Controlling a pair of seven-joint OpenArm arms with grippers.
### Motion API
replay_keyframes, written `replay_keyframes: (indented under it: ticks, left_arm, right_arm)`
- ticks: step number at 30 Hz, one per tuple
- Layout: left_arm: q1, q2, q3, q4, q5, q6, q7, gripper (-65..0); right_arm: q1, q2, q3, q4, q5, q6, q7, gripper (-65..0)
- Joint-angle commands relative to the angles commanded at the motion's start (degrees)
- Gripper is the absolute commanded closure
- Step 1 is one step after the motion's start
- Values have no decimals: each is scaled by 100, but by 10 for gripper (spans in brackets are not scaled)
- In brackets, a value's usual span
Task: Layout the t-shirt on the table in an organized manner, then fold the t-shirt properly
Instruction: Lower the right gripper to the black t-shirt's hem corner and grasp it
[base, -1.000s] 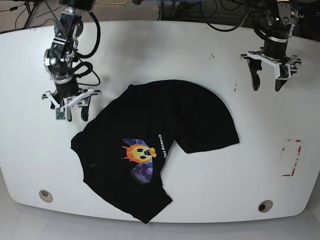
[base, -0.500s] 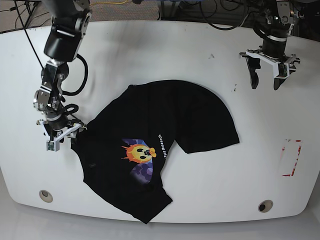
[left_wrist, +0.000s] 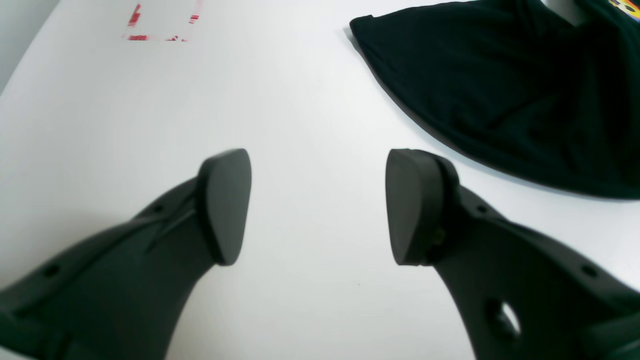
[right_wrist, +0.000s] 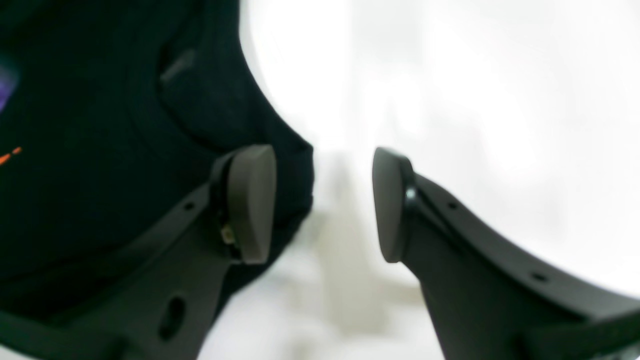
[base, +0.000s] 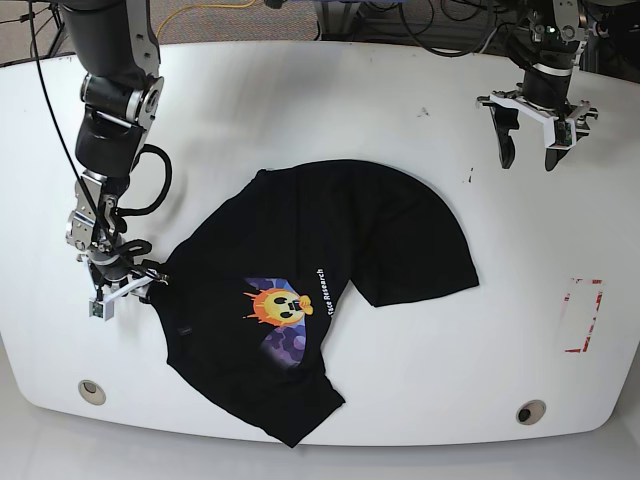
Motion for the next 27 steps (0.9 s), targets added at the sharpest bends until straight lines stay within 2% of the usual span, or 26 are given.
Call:
replay_keyframes:
  ticks: [10,19,21,23,24,27]
  left_arm:
    - [-9,0,0,0,0,0,0,-401]
    - [-26,0,0,0,-18,0,9,-401]
    - [-44,0,0,-9,-18,0,9,-401]
    - [-62,0,0,-18,-18,0,9,-401]
    - [-105,9,9,-18,-26,0,9,-403]
    - [-334,9,18,-26,-26,0,141,-404]
  right_arm:
    - [70,-185,0,-712,18,0,519,-308]
    - [44,-369,0,-879,0,0,598,-295]
    - [35,-404,0,-879,0,0,589,-250]
    - [35,-413,0,-879,0,0,580,-173]
    - [26,-413,0,-879,0,0,580,-111]
    - [-35,-422,-9,-853,0,9,563,0]
